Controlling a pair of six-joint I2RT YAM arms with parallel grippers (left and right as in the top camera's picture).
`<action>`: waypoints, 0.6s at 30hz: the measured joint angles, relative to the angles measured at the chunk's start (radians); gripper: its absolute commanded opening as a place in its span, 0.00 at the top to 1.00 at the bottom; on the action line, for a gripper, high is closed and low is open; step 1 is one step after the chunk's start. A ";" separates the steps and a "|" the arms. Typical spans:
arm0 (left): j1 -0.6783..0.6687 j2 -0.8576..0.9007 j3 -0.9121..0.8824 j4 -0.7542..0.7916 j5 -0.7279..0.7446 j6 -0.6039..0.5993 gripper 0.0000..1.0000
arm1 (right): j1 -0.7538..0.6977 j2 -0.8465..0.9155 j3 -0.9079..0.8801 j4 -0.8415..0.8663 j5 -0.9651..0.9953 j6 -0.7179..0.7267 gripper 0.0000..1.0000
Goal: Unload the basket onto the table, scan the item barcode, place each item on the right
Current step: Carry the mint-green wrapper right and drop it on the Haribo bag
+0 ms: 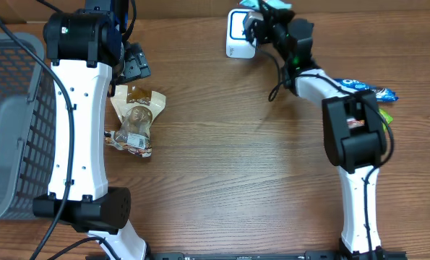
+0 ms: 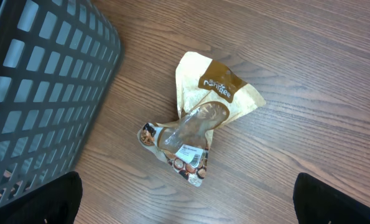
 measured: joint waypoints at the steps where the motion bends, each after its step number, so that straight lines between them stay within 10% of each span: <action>1: 0.000 0.000 0.000 0.000 0.000 0.000 0.00 | -0.006 -0.023 -0.001 -0.044 0.018 0.000 0.96; 18: 0.000 0.000 0.000 0.000 0.000 0.000 0.00 | -0.039 -0.617 0.000 -1.041 0.277 0.295 0.90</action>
